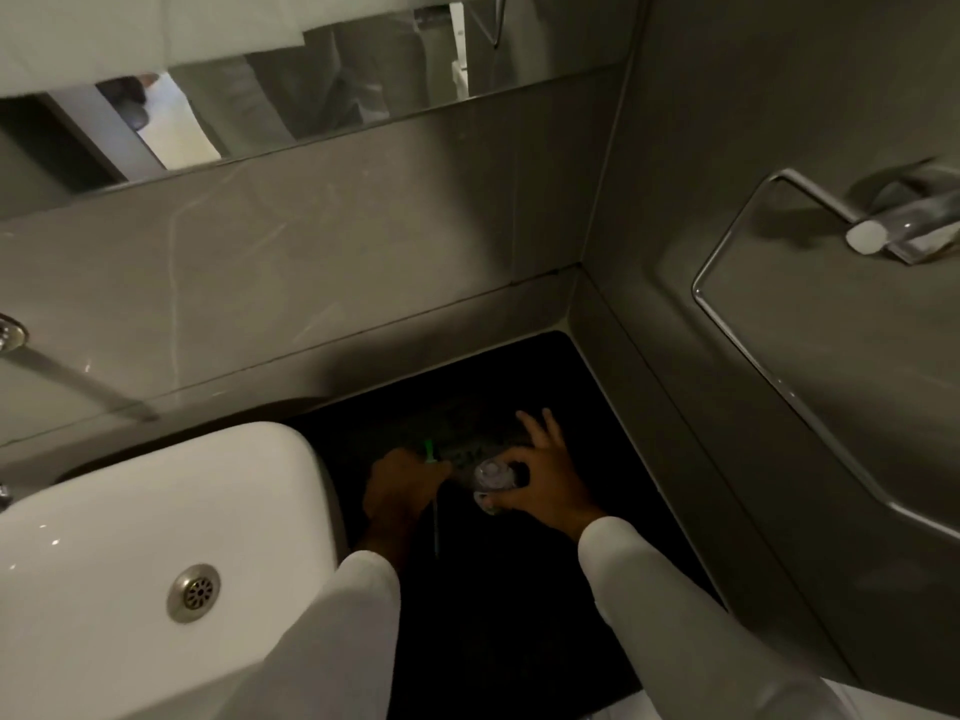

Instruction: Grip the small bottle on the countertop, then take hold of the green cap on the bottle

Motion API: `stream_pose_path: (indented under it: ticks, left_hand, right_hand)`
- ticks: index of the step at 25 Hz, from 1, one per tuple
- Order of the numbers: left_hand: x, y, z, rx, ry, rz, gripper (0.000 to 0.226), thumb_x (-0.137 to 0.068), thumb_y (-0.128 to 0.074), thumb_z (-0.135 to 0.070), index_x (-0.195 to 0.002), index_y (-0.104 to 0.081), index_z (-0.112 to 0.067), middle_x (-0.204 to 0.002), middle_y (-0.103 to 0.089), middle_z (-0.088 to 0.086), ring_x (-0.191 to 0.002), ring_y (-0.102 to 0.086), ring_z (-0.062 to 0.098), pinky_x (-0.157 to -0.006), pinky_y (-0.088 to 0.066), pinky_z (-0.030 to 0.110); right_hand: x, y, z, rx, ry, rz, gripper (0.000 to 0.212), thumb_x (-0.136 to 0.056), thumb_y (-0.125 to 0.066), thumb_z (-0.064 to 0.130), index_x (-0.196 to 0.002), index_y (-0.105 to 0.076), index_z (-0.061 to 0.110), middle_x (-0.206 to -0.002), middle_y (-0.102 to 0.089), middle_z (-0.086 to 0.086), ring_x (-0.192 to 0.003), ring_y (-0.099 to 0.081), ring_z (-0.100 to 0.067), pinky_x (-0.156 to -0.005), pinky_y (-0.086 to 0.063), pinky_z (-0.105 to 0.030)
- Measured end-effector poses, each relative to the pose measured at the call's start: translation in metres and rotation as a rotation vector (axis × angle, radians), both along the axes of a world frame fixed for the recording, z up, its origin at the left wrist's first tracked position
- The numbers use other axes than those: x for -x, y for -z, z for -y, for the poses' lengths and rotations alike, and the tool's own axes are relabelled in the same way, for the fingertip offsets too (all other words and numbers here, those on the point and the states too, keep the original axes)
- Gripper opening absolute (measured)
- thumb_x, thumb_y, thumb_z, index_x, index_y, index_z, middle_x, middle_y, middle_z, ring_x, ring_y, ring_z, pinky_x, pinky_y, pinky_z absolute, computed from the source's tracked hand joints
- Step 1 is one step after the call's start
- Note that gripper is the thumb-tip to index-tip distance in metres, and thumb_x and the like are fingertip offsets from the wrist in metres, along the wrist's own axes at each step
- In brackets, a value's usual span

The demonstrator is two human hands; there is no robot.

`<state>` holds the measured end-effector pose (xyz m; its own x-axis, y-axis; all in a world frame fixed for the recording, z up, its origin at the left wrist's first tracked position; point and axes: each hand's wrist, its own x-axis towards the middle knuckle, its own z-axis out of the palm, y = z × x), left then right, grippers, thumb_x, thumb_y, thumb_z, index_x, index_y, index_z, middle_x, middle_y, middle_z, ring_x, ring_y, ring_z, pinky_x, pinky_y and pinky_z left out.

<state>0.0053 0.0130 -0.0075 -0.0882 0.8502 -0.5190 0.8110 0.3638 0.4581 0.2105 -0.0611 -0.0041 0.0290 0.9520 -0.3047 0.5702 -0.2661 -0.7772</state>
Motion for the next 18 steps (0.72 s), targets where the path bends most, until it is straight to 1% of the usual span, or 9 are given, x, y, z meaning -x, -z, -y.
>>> stream_pose_path:
  ticks: [2, 4, 6, 8, 10, 11, 14, 16, 18]
  left_hand:
    - [-0.006, -0.030, -0.007, -0.213, -0.063, 0.137, 0.028, -0.073, -0.080, -0.040, -0.094, -0.074, -0.022, -0.092, -0.076, 0.001, -0.092, -0.072, 0.023, -0.074, -0.049, 0.023]
    - [-0.017, -0.067, -0.011, -0.433, -0.087, 0.334, 0.016, -0.068, -0.079, -0.039, -0.081, -0.070, -0.033, -0.072, -0.072, -0.018, -0.075, -0.069, -0.001, -0.064, -0.043, 0.005]
    - [-0.026, -0.095, -0.011, -0.617, -0.034, 0.481, 0.017, -0.069, -0.076, -0.040, -0.085, -0.069, -0.038, -0.078, -0.072, -0.023, -0.077, -0.067, -0.008, -0.067, -0.044, 0.001]
    - [-0.031, -0.108, -0.009, -0.727, 0.076, 0.507, 0.026, -0.073, -0.075, -0.037, -0.098, -0.071, -0.030, -0.090, -0.074, -0.015, -0.086, -0.067, 0.000, -0.076, -0.048, 0.008]
    - [-0.033, -0.108, -0.008, -0.760, 0.124, 0.486, 0.032, -0.075, -0.075, -0.038, -0.104, -0.071, -0.024, -0.096, -0.073, -0.011, -0.091, -0.067, 0.005, -0.080, -0.050, 0.016]
    - [-0.034, -0.105, -0.006, -0.751, 0.119, 0.488, 0.034, -0.074, -0.074, -0.039, -0.105, -0.071, -0.024, -0.096, -0.073, -0.011, -0.091, -0.067, 0.005, -0.080, -0.050, 0.017]
    - [-0.034, -0.088, 0.000, -0.697, 0.094, 0.511, 0.033, -0.073, -0.074, -0.041, -0.104, -0.071, -0.030, -0.093, -0.073, -0.015, -0.088, -0.068, -0.001, -0.076, -0.048, 0.008]
    - [-0.032, -0.076, 0.004, -0.663, 0.097, 0.480, 0.032, -0.072, -0.074, -0.042, -0.103, -0.069, -0.037, -0.092, -0.070, -0.021, -0.089, -0.065, -0.008, -0.073, -0.045, 0.001]
    - [-0.032, -0.065, 0.010, -0.608, 0.116, 0.457, 0.035, -0.070, -0.072, -0.043, -0.104, -0.068, -0.038, -0.091, -0.068, -0.025, -0.088, -0.063, -0.017, -0.073, -0.042, -0.004]
  right_hand:
    - [-0.001, -0.001, -0.006, 0.013, 0.000, 0.038, 0.041, -0.071, -0.091, 0.042, -0.100, -0.080, 0.016, -0.175, -0.003, 0.005, -0.161, 0.016, -0.030, -0.131, -0.015, -0.051]
    - [-0.001, -0.001, -0.014, 0.037, -0.015, 0.072, 0.041, -0.069, -0.091, 0.046, -0.098, -0.080, 0.020, -0.175, 0.004, 0.006, -0.160, 0.020, -0.032, -0.131, -0.011, -0.055]
    - [0.000, -0.002, -0.018, 0.050, -0.035, 0.120, 0.040, -0.068, -0.090, 0.049, -0.097, -0.080, 0.024, -0.175, 0.005, 0.007, -0.160, 0.022, -0.032, -0.130, -0.006, -0.058]
    - [0.000, -0.003, -0.021, 0.066, -0.037, 0.144, 0.041, -0.067, -0.089, 0.052, -0.099, -0.079, 0.028, -0.175, 0.005, 0.007, -0.160, 0.022, -0.032, -0.130, -0.004, -0.059]
    - [0.001, -0.004, -0.022, 0.084, -0.040, 0.153, 0.043, -0.067, -0.088, 0.055, -0.099, -0.079, 0.028, -0.175, 0.005, 0.007, -0.160, 0.022, -0.032, -0.130, -0.003, -0.059]
    - [0.002, -0.004, -0.023, 0.093, -0.040, 0.151, 0.043, -0.067, -0.088, 0.055, -0.099, -0.079, 0.028, -0.175, 0.005, 0.007, -0.160, 0.021, -0.032, -0.130, -0.003, -0.059]
    - [-0.001, -0.006, -0.023, 0.097, -0.037, 0.137, 0.043, -0.069, -0.088, 0.052, -0.100, -0.079, 0.023, -0.175, 0.003, 0.006, -0.160, 0.020, -0.032, -0.130, -0.004, -0.061]
    - [-0.002, -0.007, -0.021, 0.099, -0.026, 0.113, 0.043, -0.070, -0.089, 0.050, -0.100, -0.079, 0.021, -0.175, 0.002, 0.007, -0.161, 0.019, -0.031, -0.130, -0.005, -0.061]
    - [-0.002, -0.007, -0.020, 0.102, 0.001, 0.088, 0.045, -0.070, -0.090, 0.047, -0.103, -0.080, 0.018, -0.175, 0.004, 0.007, -0.161, 0.018, -0.031, -0.130, -0.006, -0.060]
